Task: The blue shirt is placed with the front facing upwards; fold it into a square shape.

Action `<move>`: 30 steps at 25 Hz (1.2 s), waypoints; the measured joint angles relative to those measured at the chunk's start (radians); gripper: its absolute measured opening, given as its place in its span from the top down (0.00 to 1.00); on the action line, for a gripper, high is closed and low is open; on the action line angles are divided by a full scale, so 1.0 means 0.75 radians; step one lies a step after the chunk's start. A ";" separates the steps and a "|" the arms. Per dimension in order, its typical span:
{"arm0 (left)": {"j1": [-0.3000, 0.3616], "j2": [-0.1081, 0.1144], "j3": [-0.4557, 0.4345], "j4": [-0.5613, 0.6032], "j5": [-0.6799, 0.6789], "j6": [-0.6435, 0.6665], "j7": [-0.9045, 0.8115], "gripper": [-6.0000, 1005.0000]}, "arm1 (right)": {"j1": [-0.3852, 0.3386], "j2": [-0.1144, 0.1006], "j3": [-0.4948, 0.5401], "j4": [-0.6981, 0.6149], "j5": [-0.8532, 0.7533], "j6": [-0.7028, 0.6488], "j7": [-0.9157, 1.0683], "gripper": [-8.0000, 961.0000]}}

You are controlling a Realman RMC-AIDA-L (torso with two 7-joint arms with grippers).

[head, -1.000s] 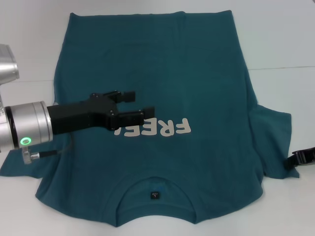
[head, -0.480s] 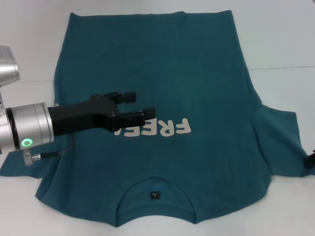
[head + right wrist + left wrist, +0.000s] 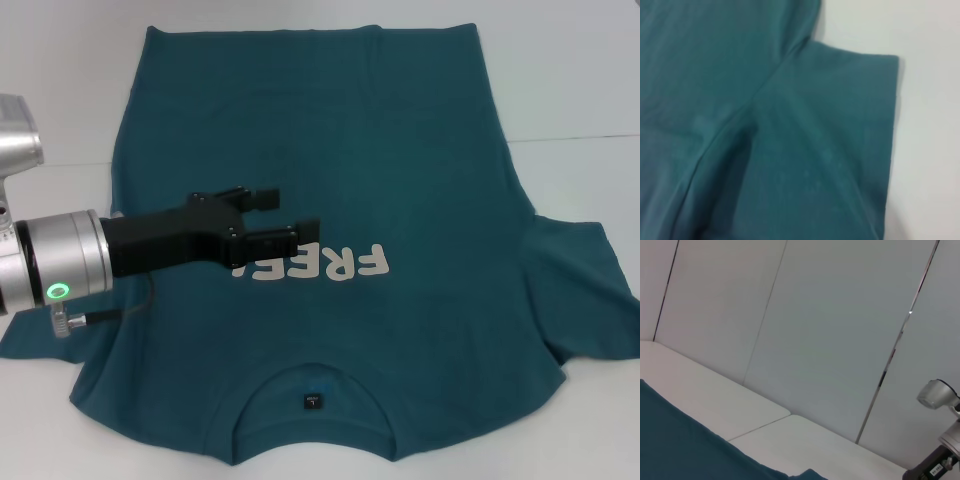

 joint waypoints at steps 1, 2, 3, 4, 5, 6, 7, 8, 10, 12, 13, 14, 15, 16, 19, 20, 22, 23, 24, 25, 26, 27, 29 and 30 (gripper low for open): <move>0.000 0.000 0.000 0.000 0.000 0.000 0.000 0.12 | 0.000 0.000 0.000 0.000 0.000 0.009 0.000 0.96; 0.000 0.000 0.000 0.000 0.000 0.000 0.000 0.12 | 0.002 0.000 -0.001 0.000 0.000 0.021 0.000 0.96; 0.000 0.000 0.000 0.000 0.000 0.000 -0.001 0.12 | 0.004 0.000 -0.003 0.000 0.000 0.032 0.000 0.96; 0.000 -0.001 0.000 0.000 0.000 0.000 -0.001 0.12 | 0.006 0.000 -0.005 0.000 0.000 0.044 0.000 0.96; 0.001 -0.001 0.000 0.000 0.000 0.000 -0.001 0.12 | 0.008 0.000 -0.008 0.000 0.000 0.055 -0.001 0.96; 0.001 -0.001 0.000 0.000 0.000 0.000 -0.002 0.12 | 0.011 0.000 -0.009 0.000 -0.003 0.068 -0.001 0.96; 0.001 -0.001 0.000 0.000 0.000 0.000 -0.002 0.12 | 0.013 0.000 -0.010 0.000 -0.008 0.082 -0.001 0.96; 0.002 -0.002 0.000 0.000 0.000 0.000 -0.004 0.12 | 0.016 0.000 -0.010 0.000 -0.014 0.096 -0.002 0.96; 0.002 -0.002 0.000 0.000 0.000 0.000 -0.006 0.12 | 0.021 0.000 -0.012 0.000 -0.032 0.124 -0.002 0.96; 0.003 -0.002 0.000 0.000 0.000 0.000 -0.008 0.12 | 0.029 0.001 -0.014 0.003 -0.042 0.149 -0.002 0.96; 0.004 -0.002 0.000 0.000 0.000 0.000 -0.008 0.12 | 0.033 0.001 -0.015 0.005 -0.045 0.161 -0.003 0.96; 0.004 -0.003 0.000 0.000 0.000 0.000 -0.008 0.12 | 0.037 0.002 -0.018 0.007 -0.046 0.171 -0.004 0.96; 0.004 -0.003 0.000 0.000 0.000 0.000 -0.008 0.12 | 0.040 0.003 -0.020 0.008 -0.047 0.180 -0.006 0.96; 0.004 -0.004 0.000 0.000 0.000 0.000 -0.009 0.12 | 0.043 0.004 -0.024 0.010 -0.047 0.190 -0.007 0.96; 0.004 -0.005 0.000 0.000 0.000 0.000 -0.010 0.12 | 0.048 0.006 -0.041 0.011 -0.047 0.221 -0.008 0.96; 0.004 -0.006 0.000 0.000 0.000 0.000 -0.010 0.12 | 0.049 0.007 -0.051 0.011 -0.049 0.232 -0.006 0.96; 0.004 -0.006 -0.001 0.000 0.000 0.000 -0.010 0.12 | 0.050 0.008 -0.061 0.012 -0.057 0.251 -0.003 0.96; 0.004 -0.006 -0.001 0.000 0.000 0.000 -0.010 0.12 | 0.051 0.009 -0.063 0.013 -0.064 0.258 -0.002 0.96; 0.004 -0.006 -0.002 0.000 0.000 0.000 -0.010 0.12 | 0.052 0.010 -0.064 0.013 -0.073 0.266 0.000 0.96; 0.004 -0.006 -0.002 0.000 0.000 0.000 -0.010 0.12 | 0.053 0.011 -0.064 0.013 -0.081 0.273 0.000 0.96; 0.004 -0.006 -0.003 0.000 0.000 0.000 -0.010 0.12 | 0.053 0.012 -0.064 0.014 -0.086 0.279 0.001 0.96; 0.004 -0.006 -0.003 0.000 0.000 0.000 -0.010 0.12 | 0.054 0.013 -0.064 0.014 -0.087 0.282 0.001 0.96; 0.004 -0.006 -0.004 0.000 0.000 -0.003 -0.010 0.12 | 0.054 0.013 -0.059 0.014 -0.087 0.286 0.001 0.96; 0.004 -0.006 -0.004 0.000 0.000 -0.005 -0.010 0.12 | 0.054 0.013 -0.057 0.014 -0.087 0.286 0.001 0.95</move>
